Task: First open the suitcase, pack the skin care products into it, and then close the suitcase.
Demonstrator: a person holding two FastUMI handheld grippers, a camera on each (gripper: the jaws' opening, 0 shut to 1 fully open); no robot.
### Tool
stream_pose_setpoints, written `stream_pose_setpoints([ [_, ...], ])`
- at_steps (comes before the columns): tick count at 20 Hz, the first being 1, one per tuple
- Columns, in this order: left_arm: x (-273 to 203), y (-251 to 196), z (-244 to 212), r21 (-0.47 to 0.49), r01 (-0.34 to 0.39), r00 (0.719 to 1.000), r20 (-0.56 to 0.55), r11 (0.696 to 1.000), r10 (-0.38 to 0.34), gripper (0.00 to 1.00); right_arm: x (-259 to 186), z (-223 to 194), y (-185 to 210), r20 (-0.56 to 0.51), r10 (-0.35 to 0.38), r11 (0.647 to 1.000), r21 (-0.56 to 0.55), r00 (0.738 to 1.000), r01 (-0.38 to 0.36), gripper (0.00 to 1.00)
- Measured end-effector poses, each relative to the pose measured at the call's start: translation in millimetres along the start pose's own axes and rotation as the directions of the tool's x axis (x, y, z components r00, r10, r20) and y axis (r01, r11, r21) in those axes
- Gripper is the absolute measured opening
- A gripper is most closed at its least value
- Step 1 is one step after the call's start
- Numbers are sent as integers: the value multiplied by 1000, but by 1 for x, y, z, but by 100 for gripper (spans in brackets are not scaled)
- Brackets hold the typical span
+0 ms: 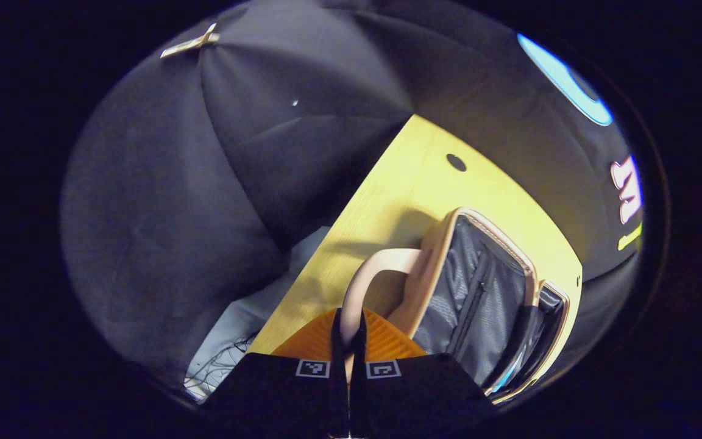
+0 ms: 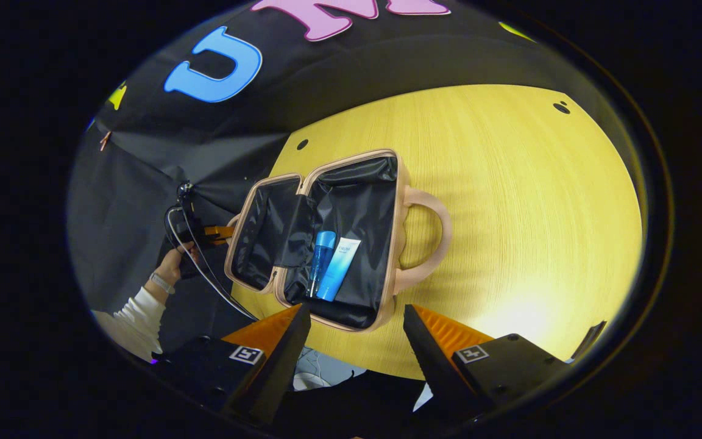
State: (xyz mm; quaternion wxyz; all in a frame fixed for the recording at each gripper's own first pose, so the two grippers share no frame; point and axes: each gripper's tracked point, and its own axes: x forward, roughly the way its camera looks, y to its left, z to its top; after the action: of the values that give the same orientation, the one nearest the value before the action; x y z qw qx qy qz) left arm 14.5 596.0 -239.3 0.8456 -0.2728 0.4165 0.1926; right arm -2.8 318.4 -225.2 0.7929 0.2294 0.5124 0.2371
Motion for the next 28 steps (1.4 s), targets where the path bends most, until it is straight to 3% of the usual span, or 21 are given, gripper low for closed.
stream_pose_setpoints([
  [2, -22, -12, 9, 18, 12, 998, 54, 1000, -13, 6, -7, -2, -2, 15, 18, 1000, -5, 1000, -18, 98],
  [5, -92, -54, 30, 46, 79, 982, 166, 996, -86, 6, -24, -2, -7, 52, 50, 999, -23, 997, -49, 98],
  [7, -146, -99, 32, 97, 129, 958, 243, 987, -149, 6, -41, -4, -14, 71, 77, 997, -33, 995, -74, 97],
  [9, -169, -138, 25, 143, 154, 941, 281, 978, -189, 6, -57, -3, -19, 81, 93, 995, -46, 992, -89, 98],
  [12, -212, -210, 6, 256, 195, 903, 329, 947, -275, 6, -81, -2, -35, 108, 93, 994, -63, 990, -86, 97],
  [15, -240, -296, -27, 337, 296, 852, 329, 894, -406, 6, -109, -6, -61, 138, 88, 995, -67, 987, -79, 97],
  [18, -235, -377, -68, 408, 382, 818, 269, 829, -509, 6, -134, -9, -81, 160, 66, 997, -52, 985, -58, 97],
  [21, -211, -434, -120, 432, 452, 812, 165, 781, -560, 6, -153, -18, -109, 181, 43, 999, -19, 983, -41, 97],
  [25, -144, -488, -183, 509, 451, 837, 45, 734, -545, 6, -170, -24, -134, 205, -2, 1000, 9, 979, 1, 97],
  [28, -93, -511, -225, 572, 408, 882, -47, 711, -468, 7, -185, -31, -150, 241, -33, 998, 60, 970, 19, 97],
])
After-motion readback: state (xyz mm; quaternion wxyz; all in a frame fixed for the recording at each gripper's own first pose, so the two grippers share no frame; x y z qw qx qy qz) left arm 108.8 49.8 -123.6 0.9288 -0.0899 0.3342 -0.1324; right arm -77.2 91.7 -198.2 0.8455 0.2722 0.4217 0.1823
